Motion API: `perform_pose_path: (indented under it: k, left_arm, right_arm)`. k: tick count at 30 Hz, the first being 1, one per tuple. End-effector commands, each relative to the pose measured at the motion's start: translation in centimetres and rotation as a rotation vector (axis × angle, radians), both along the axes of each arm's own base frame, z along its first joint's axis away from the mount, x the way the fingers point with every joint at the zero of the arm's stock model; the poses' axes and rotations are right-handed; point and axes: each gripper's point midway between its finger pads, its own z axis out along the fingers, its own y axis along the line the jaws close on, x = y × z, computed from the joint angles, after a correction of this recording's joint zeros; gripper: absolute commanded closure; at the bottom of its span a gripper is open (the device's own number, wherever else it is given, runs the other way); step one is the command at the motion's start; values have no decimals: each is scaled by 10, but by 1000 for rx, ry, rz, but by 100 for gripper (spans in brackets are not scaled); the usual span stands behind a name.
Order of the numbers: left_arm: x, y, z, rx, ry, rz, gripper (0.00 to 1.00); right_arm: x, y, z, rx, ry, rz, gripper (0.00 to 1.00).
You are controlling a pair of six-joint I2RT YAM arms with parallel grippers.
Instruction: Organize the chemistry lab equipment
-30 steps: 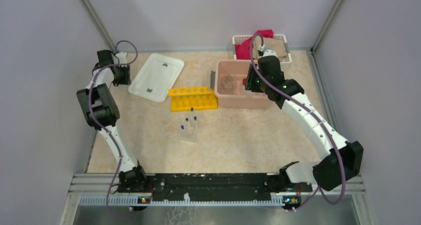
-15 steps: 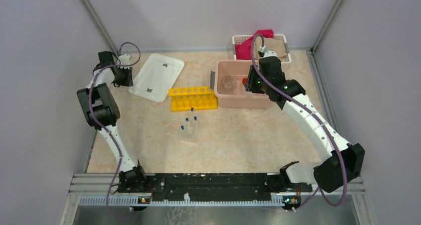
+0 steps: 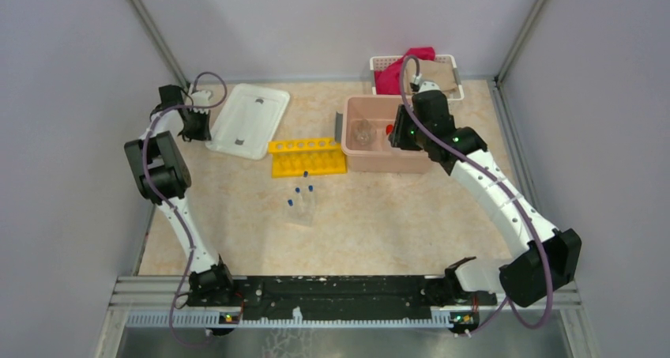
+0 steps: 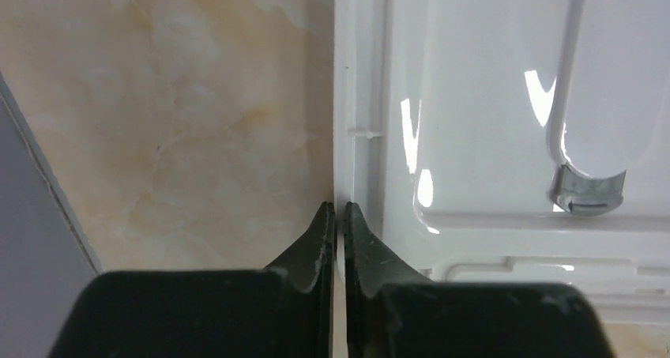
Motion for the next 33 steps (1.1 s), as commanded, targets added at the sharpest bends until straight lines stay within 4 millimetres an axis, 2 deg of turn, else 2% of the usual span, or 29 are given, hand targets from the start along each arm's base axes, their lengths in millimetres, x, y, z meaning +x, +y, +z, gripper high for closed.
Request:
perform_pose_path:
  k: [1, 4, 7, 13, 24, 26, 33]
  left_arm:
    - [-11, -1, -8, -8, 33, -17, 98]
    - [-9, -2, 14, -5, -6, -14, 100]
    - [-10, -3, 51, 3, -71, 13, 100]
    - [-37, -13, 115, 54, -281, 32, 100]
    - [-67, -8, 222, 198, -536, 93, 100]
    - [-73, -13, 238, 237, -585, 61, 100]
    - [-100, -40, 318, 411, -808, -63, 100]
  right_arm:
    - [-2, 6, 46, 70, -99, 20, 68]
    - [-3, 9, 50, 84, -103, 34, 69]
    - [-5, 12, 49, 102, -99, 44, 69]
    - [-12, 18, 47, 117, -93, 63, 70]
    - [-23, 34, 72, 171, -139, 111, 72]
    - [-27, 36, 77, 182, -148, 119, 72]
    - [-39, 47, 99, 250, -175, 170, 73]
